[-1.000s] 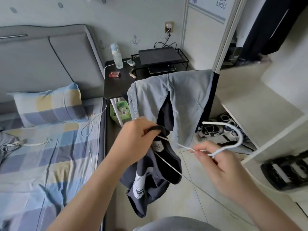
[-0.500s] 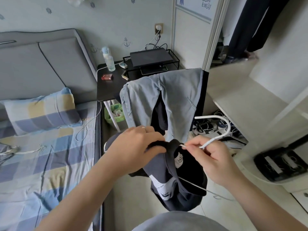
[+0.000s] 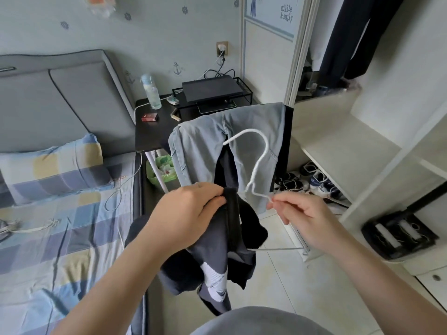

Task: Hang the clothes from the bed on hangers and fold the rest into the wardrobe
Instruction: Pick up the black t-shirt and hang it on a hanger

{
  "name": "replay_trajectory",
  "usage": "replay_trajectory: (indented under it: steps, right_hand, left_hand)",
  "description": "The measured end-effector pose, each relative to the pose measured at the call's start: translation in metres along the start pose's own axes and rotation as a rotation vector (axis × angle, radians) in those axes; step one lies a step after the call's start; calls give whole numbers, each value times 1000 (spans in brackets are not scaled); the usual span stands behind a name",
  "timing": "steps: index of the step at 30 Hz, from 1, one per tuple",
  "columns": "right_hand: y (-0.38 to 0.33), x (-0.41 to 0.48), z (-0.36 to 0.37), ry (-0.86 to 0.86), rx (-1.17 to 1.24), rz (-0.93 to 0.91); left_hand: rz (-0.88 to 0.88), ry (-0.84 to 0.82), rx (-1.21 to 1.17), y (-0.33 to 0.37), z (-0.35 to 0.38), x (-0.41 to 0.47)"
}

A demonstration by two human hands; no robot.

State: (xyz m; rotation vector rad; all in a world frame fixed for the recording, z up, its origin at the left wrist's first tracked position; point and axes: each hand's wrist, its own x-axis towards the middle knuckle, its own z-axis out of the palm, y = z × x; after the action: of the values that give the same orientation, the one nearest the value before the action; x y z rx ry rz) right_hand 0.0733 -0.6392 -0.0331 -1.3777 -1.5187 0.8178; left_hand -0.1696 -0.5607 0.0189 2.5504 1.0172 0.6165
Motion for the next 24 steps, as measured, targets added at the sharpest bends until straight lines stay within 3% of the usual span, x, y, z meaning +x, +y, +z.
replay_trajectory:
  steps: [3, 8, 13, 15, 17, 19, 21, 24]
  right_hand:
    - [-6, 4, 9, -36, -30, -25]
    - [-8, 7, 14, 30, -24, 0]
    - [-5, -2, 24, 353, -367, -353]
    - [-5, -4, 31, 237, -257, -285]
    - [-6, -3, 44, -23, -141, -32]
    - [-4, 1, 58, -167, -175, 7]
    - [-1, 10, 68, -186, -209, -64]
    - [1, 17, 71, -143, -52, 70]
  left_hand:
    - [-10, -1, 26, 6, 2, 2]
    - [-24, -6, -125, -5, -1, -5]
    - [-126, 164, -136, -16, 0, -14]
    - [-171, 248, -150, -16, -3, -15]
    - [-192, 303, -187, -11, -4, -15]
    - [-202, 344, -224, -4, -4, -14]
    - [-217, 363, -238, 1, -2, -12]
    - [-273, 363, -270, -2, 2, -10]
